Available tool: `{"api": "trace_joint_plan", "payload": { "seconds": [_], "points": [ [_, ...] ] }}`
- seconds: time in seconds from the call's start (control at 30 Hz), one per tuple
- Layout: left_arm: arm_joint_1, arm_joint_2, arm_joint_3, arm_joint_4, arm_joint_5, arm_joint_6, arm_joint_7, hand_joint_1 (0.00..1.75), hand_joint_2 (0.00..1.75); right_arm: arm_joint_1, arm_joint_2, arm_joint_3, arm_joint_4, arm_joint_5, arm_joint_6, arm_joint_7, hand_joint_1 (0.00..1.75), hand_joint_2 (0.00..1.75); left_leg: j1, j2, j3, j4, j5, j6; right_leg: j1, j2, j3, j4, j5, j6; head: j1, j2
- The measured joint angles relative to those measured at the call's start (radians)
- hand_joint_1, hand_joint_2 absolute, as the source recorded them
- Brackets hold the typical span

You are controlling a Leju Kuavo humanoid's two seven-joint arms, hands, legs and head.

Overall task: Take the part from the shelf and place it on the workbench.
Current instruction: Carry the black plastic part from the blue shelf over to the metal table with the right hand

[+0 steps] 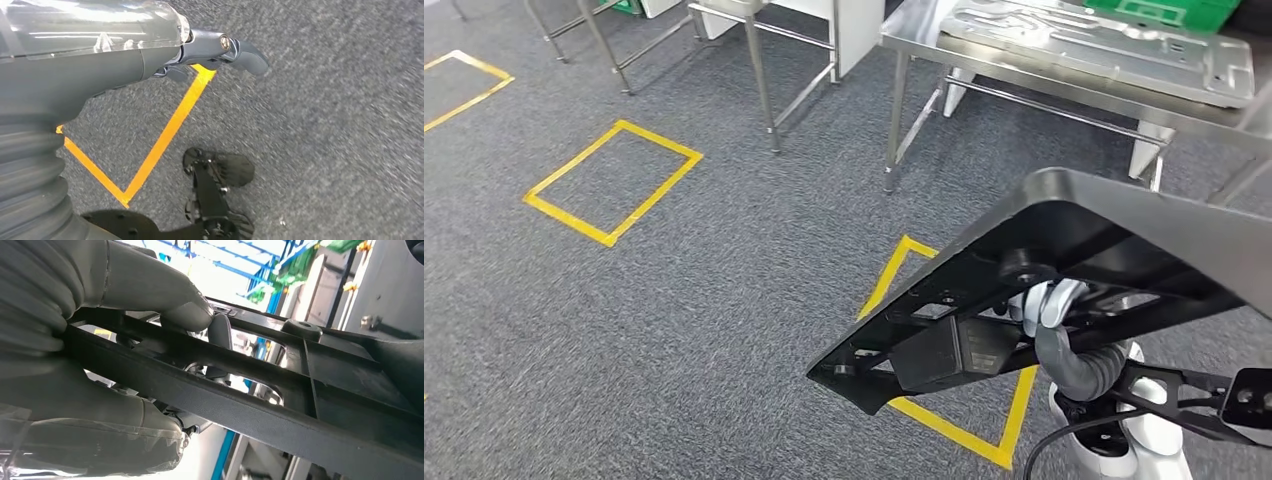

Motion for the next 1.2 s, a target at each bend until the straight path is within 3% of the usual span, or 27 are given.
{"api": "trace_joint_plan", "payload": {
  "seconds": [0.07,0.13,0.17,0.2,0.23,0.3,0.33,0.37,0.47,0.57,0.6,0.63,0.7,0.77,0.8,0.87,0.93,1.03,1.1,1.17,1.2],
  "points": [
    [0.000,0.000,0.000,0.000,-0.001,-0.002,-0.001,0.00,1.75,-0.006,-0.001,0.000,0.003,-0.002,-0.001,0.000,1.55,1.75,0.003,-0.052,-0.051,0.109,-0.053,-0.004,-0.002,0.019,0.005,-0.003,0.000,-0.009,-0.005,0.000],
    [0.004,0.000,0.000,0.000,-0.003,-0.004,-0.001,0.00,1.75,-0.008,-0.001,0.001,0.008,-0.002,-0.003,0.001,1.55,1.75,0.002,-0.072,-0.127,0.239,-0.095,-0.003,0.001,0.044,0.006,-0.002,-0.001,-0.014,-0.008,0.000],
    [0.006,0.000,0.000,0.000,-0.003,-0.004,0.000,0.00,1.75,-0.007,-0.001,0.001,0.010,-0.002,-0.004,0.002,1.55,1.75,0.002,-0.075,-0.149,0.265,-0.090,-0.002,0.003,0.058,0.007,0.000,-0.003,-0.015,-0.009,0.000],
    [0.008,0.000,0.000,0.000,-0.004,-0.004,0.000,0.00,1.75,-0.007,-0.001,0.001,0.012,-0.002,-0.005,0.002,1.55,1.75,0.002,-0.077,-0.153,0.250,-0.064,0.001,0.005,0.072,0.009,0.002,-0.004,-0.016,-0.009,0.000],
    [0.009,0.000,0.000,0.000,-0.005,-0.005,0.000,0.00,1.75,-0.007,-0.001,0.001,0.013,-0.002,-0.007,0.003,1.55,1.75,0.001,-0.084,-0.139,0.200,-0.023,0.006,0.006,0.086,0.011,0.004,-0.007,-0.015,-0.009,0.000],
    [0.008,0.002,0.000,0.000,-0.006,-0.006,0.000,0.00,1.75,-0.008,-0.001,0.001,0.014,-0.001,-0.013,0.004,1.55,1.75,0.001,-0.122,-0.088,0.063,0.047,0.018,0.006,0.109,0.013,0.010,-0.013,-0.011,-0.008,0.000],
    [0.007,0.002,-0.001,0.000,-0.007,-0.005,0.000,0.00,1.75,-0.008,-0.001,0.001,0.014,0.000,-0.016,0.005,1.55,1.75,0.000,-0.136,-0.070,0.019,0.062,0.022,0.005,0.119,0.011,0.013,-0.015,-0.006,-0.008,0.000],
    [0.007,0.003,-0.001,0.000,-0.009,-0.004,0.000,0.00,1.75,-0.008,-0.001,0.002,0.014,0.000,-0.019,0.005,1.55,1.75,-0.002,-0.144,-0.060,-0.005,0.064,0.026,0.002,0.128,0.008,0.014,-0.017,-0.001,-0.008,0.000],
    [0.006,0.003,-0.001,0.000,-0.013,-0.001,0.000,0.00,1.75,-0.007,-0.001,0.002,0.014,0.002,-0.022,0.005,1.55,1.75,-0.006,-0.124,-0.054,-0.013,0.063,0.034,-0.002,0.151,0.003,0.010,-0.015,0.015,-0.008,0.000],
    [0.005,0.003,-0.001,0.000,-0.014,-0.001,0.000,0.00,1.75,-0.007,-0.001,0.002,0.014,0.002,-0.023,0.005,1.55,1.75,-0.004,-0.118,-0.051,-0.018,0.065,0.038,-0.001,0.156,0.003,0.008,-0.015,0.019,-0.008,0.000],
    [0.005,0.003,-0.001,0.000,-0.014,-0.001,0.000,0.00,1.75,-0.007,-0.001,0.002,0.014,0.002,-0.023,0.005,1.55,1.75,0.000,-0.115,-0.050,-0.021,0.067,0.039,0.000,0.156,0.004,0.009,-0.015,0.020,-0.008,0.000],
    [0.004,0.002,-0.001,0.000,-0.014,-0.001,0.000,0.00,1.75,-0.007,-0.001,0.002,0.013,0.002,-0.023,0.005,1.55,1.75,0.002,-0.110,-0.047,-0.025,0.068,0.041,0.002,0.141,0.002,0.017,-0.020,0.022,-0.007,0.000],
    [0.005,0.000,-0.001,0.000,-0.014,-0.001,0.000,0.00,1.75,-0.005,-0.002,0.004,0.014,0.003,-0.023,0.005,1.55,1.75,0.005,-0.076,-0.039,-0.033,0.067,0.048,-0.002,0.076,-0.076,0.169,-0.089,0.033,-0.003,0.000],
    [0.005,-0.001,-0.001,0.000,-0.013,-0.002,0.000,0.00,1.75,-0.003,-0.001,0.006,0.016,0.003,-0.023,0.005,1.55,1.75,0.003,-0.038,-0.032,-0.035,0.061,0.048,-0.011,0.022,-0.142,0.284,-0.124,0.044,0.001,0.000],
    [0.005,-0.002,-0.001,0.000,-0.013,-0.003,0.000,0.00,1.75,-0.003,-0.001,0.006,0.017,0.004,-0.023,0.005,1.55,1.75,0.004,-0.027,-0.028,-0.035,0.057,0.045,-0.014,0.015,-0.120,0.238,-0.092,0.045,0.001,0.000],
    [0.004,-0.005,-0.001,0.000,-0.013,-0.006,0.000,0.00,1.75,-0.004,-0.001,0.008,0.017,0.004,-0.023,0.005,1.55,1.75,0.001,-0.007,-0.017,-0.034,0.049,0.037,-0.012,-0.026,-0.043,0.093,-0.025,0.041,0.001,0.000],
    [0.002,-0.006,-0.001,0.000,-0.012,-0.009,-0.001,0.00,1.75,-0.006,-0.001,0.009,0.017,0.004,-0.023,0.005,1.55,1.75,-0.005,0.010,-0.008,-0.033,0.040,0.026,-0.005,-0.055,-0.002,0.012,-0.002,0.032,-0.001,0.000],
    [0.000,-0.006,-0.001,0.000,-0.012,-0.011,-0.002,0.00,1.75,-0.006,-0.002,0.010,0.016,0.006,-0.023,0.005,1.55,1.75,-0.004,0.027,0.000,-0.031,0.028,0.007,-0.003,-0.029,-0.003,0.005,-0.005,0.016,-0.002,0.000],
    [-0.001,-0.005,-0.001,0.000,-0.011,-0.014,-0.003,0.00,1.75,-0.009,-0.002,0.011,0.016,0.013,-0.026,0.005,1.55,1.75,0.001,-0.011,-0.016,0.018,-0.006,-0.002,-0.008,-0.011,0.002,0.001,-0.003,0.002,-0.005,0.000],
    [0.001,-0.005,-0.002,0.000,-0.011,-0.017,-0.003,0.00,1.75,-0.012,-0.002,0.013,0.017,0.026,-0.033,0.005,1.55,1.75,0.003,-0.062,-0.078,0.146,-0.069,-0.005,-0.008,0.002,0.005,0.000,-0.005,-0.008,-0.009,0.000],
    [0.003,-0.005,-0.002,0.000,-0.011,-0.018,-0.003,0.00,1.75,-0.012,-0.001,0.015,0.017,0.033,-0.036,0.005,1.55,1.75,0.004,-0.072,-0.117,0.217,-0.095,-0.005,-0.005,0.010,0.006,0.000,-0.006,-0.011,-0.011,0.000]
  ]
}}
